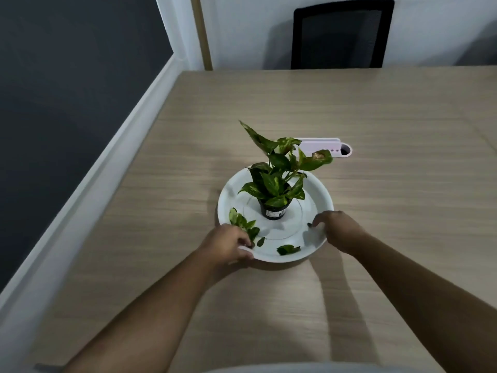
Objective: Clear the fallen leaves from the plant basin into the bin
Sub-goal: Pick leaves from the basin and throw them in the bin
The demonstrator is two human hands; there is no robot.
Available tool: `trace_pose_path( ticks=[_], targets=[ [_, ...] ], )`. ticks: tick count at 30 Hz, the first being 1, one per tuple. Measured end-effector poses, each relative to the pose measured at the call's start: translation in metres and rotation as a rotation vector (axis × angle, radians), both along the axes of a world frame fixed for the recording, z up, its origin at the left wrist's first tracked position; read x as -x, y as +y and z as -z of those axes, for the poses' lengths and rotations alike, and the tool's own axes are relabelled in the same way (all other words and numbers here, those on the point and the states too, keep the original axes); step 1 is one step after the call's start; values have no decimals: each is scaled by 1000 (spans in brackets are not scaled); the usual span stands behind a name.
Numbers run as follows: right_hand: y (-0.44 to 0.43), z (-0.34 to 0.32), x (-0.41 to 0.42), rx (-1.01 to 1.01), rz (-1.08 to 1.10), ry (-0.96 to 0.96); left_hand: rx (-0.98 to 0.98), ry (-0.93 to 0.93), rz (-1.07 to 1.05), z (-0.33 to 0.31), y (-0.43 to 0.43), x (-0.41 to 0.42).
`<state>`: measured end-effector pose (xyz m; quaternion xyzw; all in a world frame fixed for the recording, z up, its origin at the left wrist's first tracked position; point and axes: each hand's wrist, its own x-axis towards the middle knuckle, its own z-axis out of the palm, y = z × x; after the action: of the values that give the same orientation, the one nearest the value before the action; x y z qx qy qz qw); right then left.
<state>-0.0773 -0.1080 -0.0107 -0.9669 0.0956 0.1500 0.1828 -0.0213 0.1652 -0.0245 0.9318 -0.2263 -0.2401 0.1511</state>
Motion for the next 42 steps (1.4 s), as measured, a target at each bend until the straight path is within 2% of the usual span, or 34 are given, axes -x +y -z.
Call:
trace_pose_path(
  ticks=[3, 10, 18, 26, 33, 37, 42],
  targets=[
    [0, -3, -6, -13, 81, -78, -22, -19, -3, -4, 10, -9],
    [8, 5, -19, 63, 75, -15, 19, -9, 14, 2, 0, 0],
    [18, 16, -39, 162, 21, 58, 124, 9, -61, 6, -1, 4],
    [22, 20, -40, 64, 57, 48, 77, 15, -64, 4, -3, 4],
    [24, 15, -27, -10, 47, -12, 129, -2, -75, 7, -26, 20],
    [23, 5, -26, -10, 14, -2, 211, 47, -172, -2, -33, 12],
    [43, 7, -25, 126, -114, 123, 57, -39, 30, 3, -52, 6]
  ],
)
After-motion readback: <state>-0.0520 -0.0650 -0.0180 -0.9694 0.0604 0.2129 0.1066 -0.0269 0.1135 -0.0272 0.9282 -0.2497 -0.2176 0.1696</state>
